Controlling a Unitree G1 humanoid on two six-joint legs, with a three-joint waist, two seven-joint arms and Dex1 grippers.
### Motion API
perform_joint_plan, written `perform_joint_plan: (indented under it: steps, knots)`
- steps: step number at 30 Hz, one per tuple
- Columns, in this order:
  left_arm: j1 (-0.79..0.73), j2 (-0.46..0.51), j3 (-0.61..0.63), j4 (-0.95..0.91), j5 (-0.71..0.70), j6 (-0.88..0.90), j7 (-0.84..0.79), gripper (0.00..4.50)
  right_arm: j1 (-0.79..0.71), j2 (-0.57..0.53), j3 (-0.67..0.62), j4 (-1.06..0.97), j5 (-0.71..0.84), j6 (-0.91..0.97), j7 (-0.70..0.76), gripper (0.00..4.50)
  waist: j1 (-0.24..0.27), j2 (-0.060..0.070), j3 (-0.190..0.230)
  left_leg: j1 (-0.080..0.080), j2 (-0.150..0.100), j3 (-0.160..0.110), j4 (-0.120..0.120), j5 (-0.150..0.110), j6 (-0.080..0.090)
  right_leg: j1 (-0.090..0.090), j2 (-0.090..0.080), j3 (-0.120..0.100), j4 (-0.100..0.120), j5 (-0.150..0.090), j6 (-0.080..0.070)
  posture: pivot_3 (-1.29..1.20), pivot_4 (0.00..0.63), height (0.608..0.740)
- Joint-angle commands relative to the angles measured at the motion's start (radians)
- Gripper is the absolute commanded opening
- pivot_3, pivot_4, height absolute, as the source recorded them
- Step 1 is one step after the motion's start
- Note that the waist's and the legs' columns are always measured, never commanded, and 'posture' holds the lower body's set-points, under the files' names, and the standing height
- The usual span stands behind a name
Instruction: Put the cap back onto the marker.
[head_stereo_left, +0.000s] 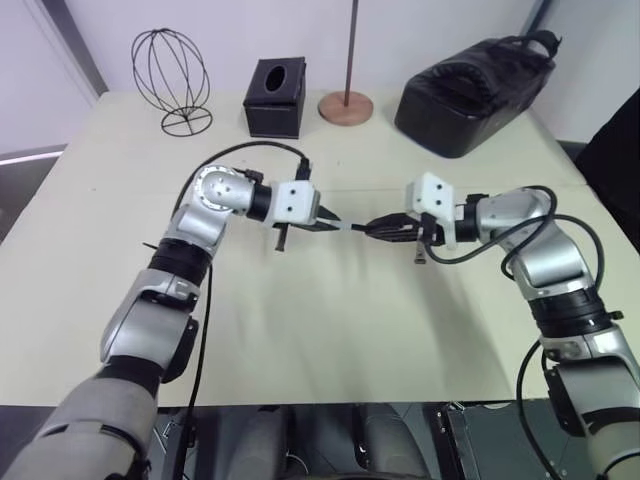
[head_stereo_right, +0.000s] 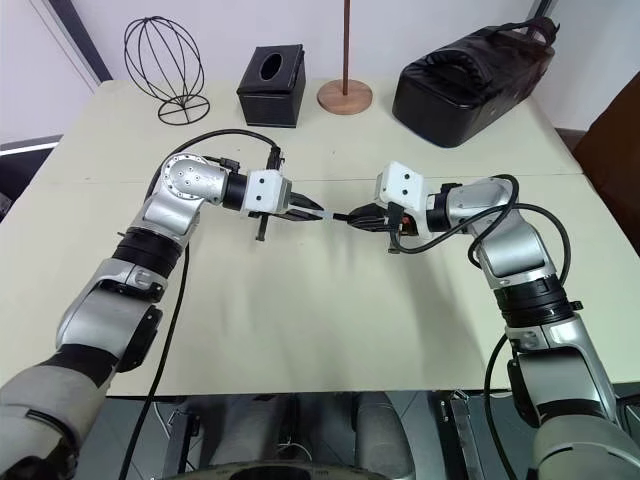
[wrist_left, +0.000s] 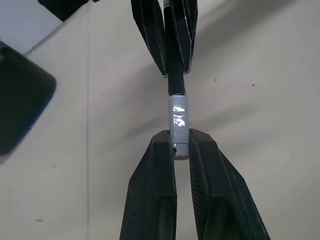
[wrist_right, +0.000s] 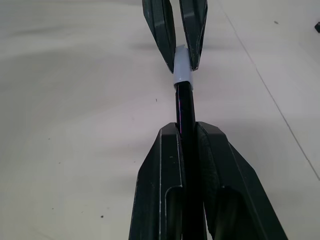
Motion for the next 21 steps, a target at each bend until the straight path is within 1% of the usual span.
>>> perform_joint_plan:
  steps: [1,6,10,13,15,21]
  knots:
    - [-0.038,-0.036,-0.011,-0.025,-0.004,-0.050,0.034,0.03,-0.015,0.020,-0.003,-0.043,0.025,-0.010,0.003,0.00,0.000,0.000,0.000,0.000,0.000,0.000,0.000,0.000,0.000,0.000,0.000,0.000,0.000,0.000,0.000,0.00,0.150,0.740]
    - [-0.033,-0.048,-0.024,-0.028,0.008,-0.063,0.037,0.03,-0.014,0.020,-0.006,-0.044,0.024,-0.007,0.003,0.00,0.000,0.000,0.000,0.000,0.000,0.000,0.000,0.000,0.000,0.000,0.000,0.000,0.000,0.000,0.000,0.00,0.150,0.740]
    - [-0.012,-0.074,-0.019,-0.061,-0.045,0.015,-0.020,0.03,-0.012,0.020,-0.007,-0.046,0.025,-0.006,0.002,0.00,0.000,0.000,0.000,0.000,0.000,0.000,0.000,0.000,0.000,0.000,0.000,0.000,0.000,0.000,0.000,0.00,0.150,0.740]
    - [0.003,-0.106,0.003,-0.136,-0.153,0.204,-0.102,0.03,-0.012,0.022,-0.008,-0.046,0.024,-0.008,0.003,0.00,-0.002,0.000,0.000,0.000,0.000,0.000,0.000,0.000,0.000,0.000,0.000,0.000,0.000,0.000,0.000,0.00,0.150,0.740]
    - [-0.006,-0.120,0.006,-0.149,-0.179,0.277,-0.143,0.03,-0.011,0.025,-0.009,-0.046,0.023,-0.008,0.004,0.00,-0.003,0.000,0.000,0.000,0.000,0.000,0.000,0.000,0.000,0.000,0.000,0.000,0.000,0.000,0.000,0.00,0.150,0.740]
    - [-0.030,-0.142,0.008,-0.129,-0.153,0.286,-0.151,0.03,-0.008,0.031,-0.011,-0.057,0.022,-0.004,0.003,0.00,-0.002,0.000,0.000,0.000,0.000,0.000,0.000,0.000,0.000,0.000,0.001,0.000,0.000,0.000,0.000,0.00,0.150,0.740]
